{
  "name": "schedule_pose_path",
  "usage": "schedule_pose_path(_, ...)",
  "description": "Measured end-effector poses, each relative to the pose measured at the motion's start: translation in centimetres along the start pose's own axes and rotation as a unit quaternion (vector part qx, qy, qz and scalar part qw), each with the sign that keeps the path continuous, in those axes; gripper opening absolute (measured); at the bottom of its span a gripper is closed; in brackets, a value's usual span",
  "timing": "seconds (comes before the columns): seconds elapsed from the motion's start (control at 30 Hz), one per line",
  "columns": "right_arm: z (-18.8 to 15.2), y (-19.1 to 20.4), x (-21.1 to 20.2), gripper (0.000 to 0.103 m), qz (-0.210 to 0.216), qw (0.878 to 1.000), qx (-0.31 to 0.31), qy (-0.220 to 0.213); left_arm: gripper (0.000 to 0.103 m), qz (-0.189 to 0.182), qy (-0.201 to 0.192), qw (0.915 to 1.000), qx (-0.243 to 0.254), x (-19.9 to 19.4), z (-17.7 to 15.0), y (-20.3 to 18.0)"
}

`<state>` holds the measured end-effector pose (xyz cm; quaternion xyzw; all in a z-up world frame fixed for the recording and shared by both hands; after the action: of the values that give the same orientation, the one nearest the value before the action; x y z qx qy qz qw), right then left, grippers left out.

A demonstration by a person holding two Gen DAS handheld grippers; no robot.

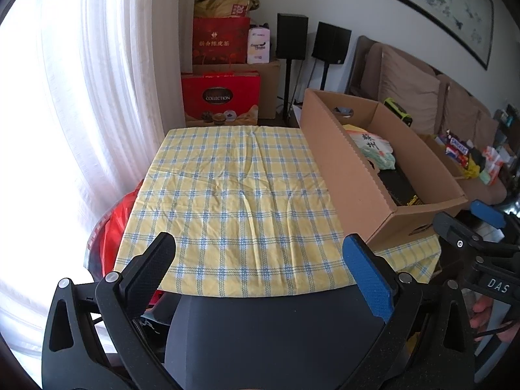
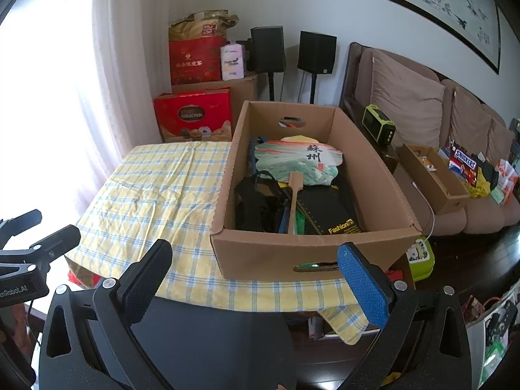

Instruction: Organize objects

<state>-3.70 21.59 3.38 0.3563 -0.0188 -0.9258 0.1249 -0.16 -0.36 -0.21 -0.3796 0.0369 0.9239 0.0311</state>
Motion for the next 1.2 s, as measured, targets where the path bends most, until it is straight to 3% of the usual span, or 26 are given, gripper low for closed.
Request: schedule_pose_path(1.2, -0.11, 0.16, -0.22, 0.103, 0.004, 1.000, 0.004, 0.000, 0.103, 0.010, -0.006, 0.9999, 0.005, -0.47, 0.16, -0.48)
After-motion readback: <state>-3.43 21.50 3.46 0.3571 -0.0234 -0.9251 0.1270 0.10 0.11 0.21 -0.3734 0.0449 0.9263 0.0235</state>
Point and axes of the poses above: each gripper's, at about its wrist camera, not at the fingertips, and x roughly the way its jaws point, y to its left, z to its top, the point moved 3 cm from there along x, roughly the way its jaws point, and after that the axes turned 10 degrees about x, right-handed, at the moved point
